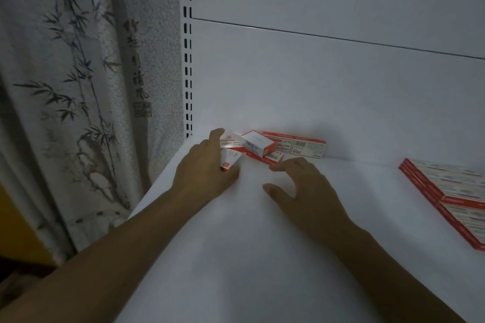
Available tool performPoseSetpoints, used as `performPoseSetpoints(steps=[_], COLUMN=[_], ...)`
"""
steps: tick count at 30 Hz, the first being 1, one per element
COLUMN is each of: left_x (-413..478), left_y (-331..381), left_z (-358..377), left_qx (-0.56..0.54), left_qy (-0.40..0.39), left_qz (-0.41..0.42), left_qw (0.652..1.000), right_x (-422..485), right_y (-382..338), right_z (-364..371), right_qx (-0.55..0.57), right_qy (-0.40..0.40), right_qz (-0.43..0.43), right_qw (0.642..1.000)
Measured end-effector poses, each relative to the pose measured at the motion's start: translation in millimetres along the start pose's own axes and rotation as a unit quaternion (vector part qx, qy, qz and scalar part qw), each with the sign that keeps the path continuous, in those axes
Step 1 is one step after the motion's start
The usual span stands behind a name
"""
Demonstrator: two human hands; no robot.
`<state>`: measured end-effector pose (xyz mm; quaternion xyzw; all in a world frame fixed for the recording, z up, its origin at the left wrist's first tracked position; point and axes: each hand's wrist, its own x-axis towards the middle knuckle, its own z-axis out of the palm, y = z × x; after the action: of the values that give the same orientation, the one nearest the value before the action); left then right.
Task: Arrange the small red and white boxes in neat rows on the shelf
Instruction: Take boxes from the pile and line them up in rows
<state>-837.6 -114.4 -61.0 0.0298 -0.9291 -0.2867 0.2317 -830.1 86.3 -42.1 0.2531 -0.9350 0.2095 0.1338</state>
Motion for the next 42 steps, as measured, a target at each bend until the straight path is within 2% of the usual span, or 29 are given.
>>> performPoseSetpoints(steps=[2, 3, 4, 6, 8, 11, 15, 20, 24, 26, 28, 30, 32, 34, 38, 42], left_x=[-4, -6, -8, -13, -16, -18, -19, -15, -18, -21, -25, -27, -31, -37, -45, -50], left_y=[6, 10, 15, 24, 30, 35, 39, 40, 40, 42, 48, 56, 68, 86, 124, 183], left_z=[-4, -6, -7, -8, -7, -6, -6, -3, -2, -5, -7, -8, -10, -11, -5, 22], left_qx=[-0.063, -0.087, -0.105, -0.123, -0.127, -0.145, -0.218, -0.355, -0.33, -0.299, -0.301, -0.323, -0.338, -0.337, -0.342, -0.324], left_qy=[-0.011, -0.012, -0.009, -0.007, -0.014, -0.033, -0.067, -0.129, -0.061, -0.026, -0.016, -0.019, -0.015, 0.003, 0.053, 0.075], left_qz=[0.043, 0.073, 0.104, 0.161, 0.213, 0.234, 0.122, 0.004, 0.036, 0.061, 0.065, 0.05, 0.038, 0.035, 0.044, 0.057], left_qw=[0.997, 0.994, 0.989, 0.979, 0.969, 0.961, 0.966, 0.926, 0.941, 0.952, 0.951, 0.945, 0.94, 0.941, 0.937, 0.941], right_x=[1, 2, 4, 8, 8, 5, 6, 6, 6, 4, 0, -4, -5, -7, -19, -41], right_y=[-4, -6, -9, -12, -12, -7, -1, -1, -3, -5, -10, -14, -14, -9, 4, 45], right_z=[0, -1, -3, -8, -13, -13, -14, -12, -10, -15, -20, -25, -35, -48, -69, -100], right_qx=[0.058, 0.132, 0.235, 0.425, 0.498, 0.526, 0.574, 0.591, 0.619, 0.645, 0.643, 0.589, 0.559, 0.591, 0.727, 0.77], right_qy=[0.007, 0.011, 0.015, 0.011, -0.016, -0.023, 0.023, 0.031, 0.023, 0.014, 0.004, -0.005, -0.004, -0.019, -0.059, -0.036], right_qz=[0.023, 0.055, 0.1, 0.174, 0.192, 0.194, 0.193, 0.193, 0.238, 0.228, 0.188, 0.151, 0.147, 0.152, 0.128, 0.107], right_qw=[0.998, 0.99, 0.967, 0.888, 0.845, 0.828, 0.795, 0.783, 0.748, 0.729, 0.742, 0.794, 0.816, 0.792, 0.672, 0.628])
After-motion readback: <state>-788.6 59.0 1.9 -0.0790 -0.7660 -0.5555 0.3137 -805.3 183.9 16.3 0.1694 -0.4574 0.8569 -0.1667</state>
